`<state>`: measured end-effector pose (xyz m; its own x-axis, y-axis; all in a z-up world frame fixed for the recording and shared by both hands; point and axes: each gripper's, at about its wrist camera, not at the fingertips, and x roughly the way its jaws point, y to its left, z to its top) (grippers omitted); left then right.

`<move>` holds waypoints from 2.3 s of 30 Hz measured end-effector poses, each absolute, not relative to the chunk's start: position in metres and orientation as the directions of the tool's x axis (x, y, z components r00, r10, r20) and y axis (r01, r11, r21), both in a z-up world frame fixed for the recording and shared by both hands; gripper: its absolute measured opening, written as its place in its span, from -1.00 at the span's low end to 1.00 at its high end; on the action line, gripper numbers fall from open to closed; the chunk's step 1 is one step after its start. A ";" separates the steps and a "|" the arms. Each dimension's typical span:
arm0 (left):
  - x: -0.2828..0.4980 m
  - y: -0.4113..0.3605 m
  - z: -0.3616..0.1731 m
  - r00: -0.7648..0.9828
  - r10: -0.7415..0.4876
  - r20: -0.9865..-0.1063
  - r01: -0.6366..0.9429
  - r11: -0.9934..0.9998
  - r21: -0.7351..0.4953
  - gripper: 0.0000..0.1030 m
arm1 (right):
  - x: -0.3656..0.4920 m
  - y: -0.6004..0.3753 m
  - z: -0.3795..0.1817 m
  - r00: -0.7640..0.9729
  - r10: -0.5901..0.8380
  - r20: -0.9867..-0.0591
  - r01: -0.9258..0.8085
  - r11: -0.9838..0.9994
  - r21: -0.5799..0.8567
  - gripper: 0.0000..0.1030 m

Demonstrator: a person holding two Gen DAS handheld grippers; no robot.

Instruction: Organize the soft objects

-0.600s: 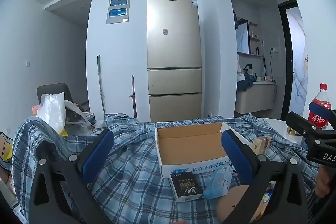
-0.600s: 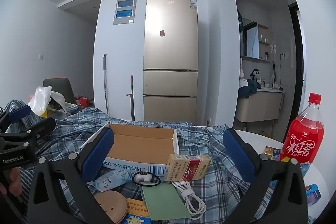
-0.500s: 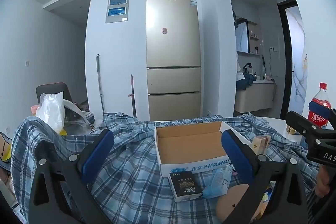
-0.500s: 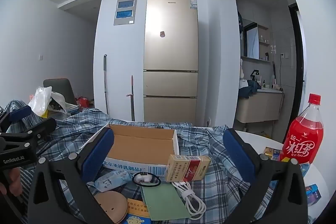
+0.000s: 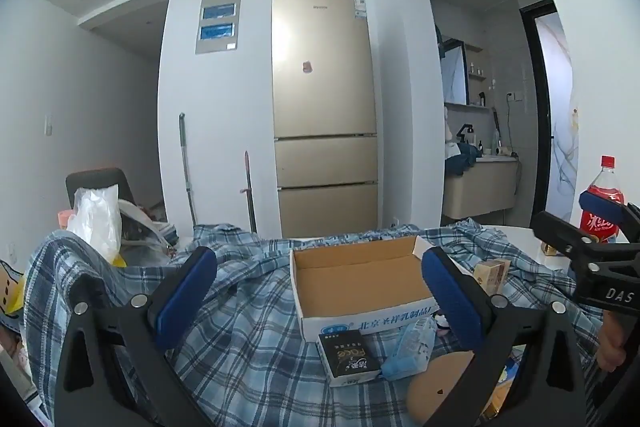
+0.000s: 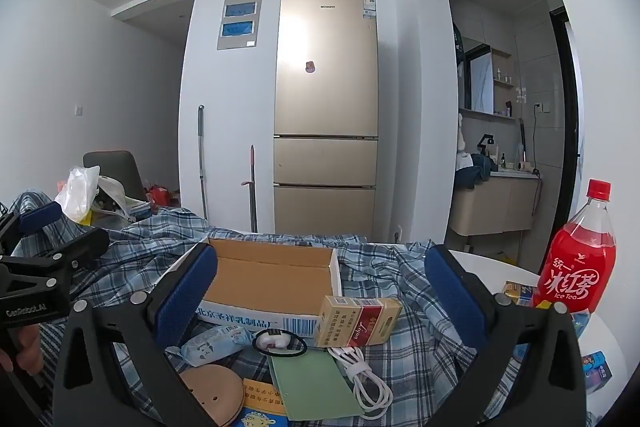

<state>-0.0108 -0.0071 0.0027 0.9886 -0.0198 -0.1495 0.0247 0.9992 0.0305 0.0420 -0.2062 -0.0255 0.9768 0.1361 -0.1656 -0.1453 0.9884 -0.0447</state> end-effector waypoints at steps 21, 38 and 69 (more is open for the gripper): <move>-0.014 -0.012 0.003 0.990 -0.036 -0.136 0.044 0.997 0.058 1.00 | 0.039 -0.207 -0.025 0.978 0.138 -0.158 -0.146 0.988 -0.041 1.00; -0.013 -0.012 0.003 0.990 -0.036 -0.138 0.044 0.997 0.058 1.00 | 0.039 -0.207 -0.025 0.978 0.139 -0.157 -0.146 0.988 -0.038 1.00; -0.018 -0.019 0.001 0.989 -0.066 -0.135 0.078 0.994 0.082 1.00 | 0.037 -0.205 -0.022 0.977 0.138 -0.161 -0.146 0.989 -0.037 1.00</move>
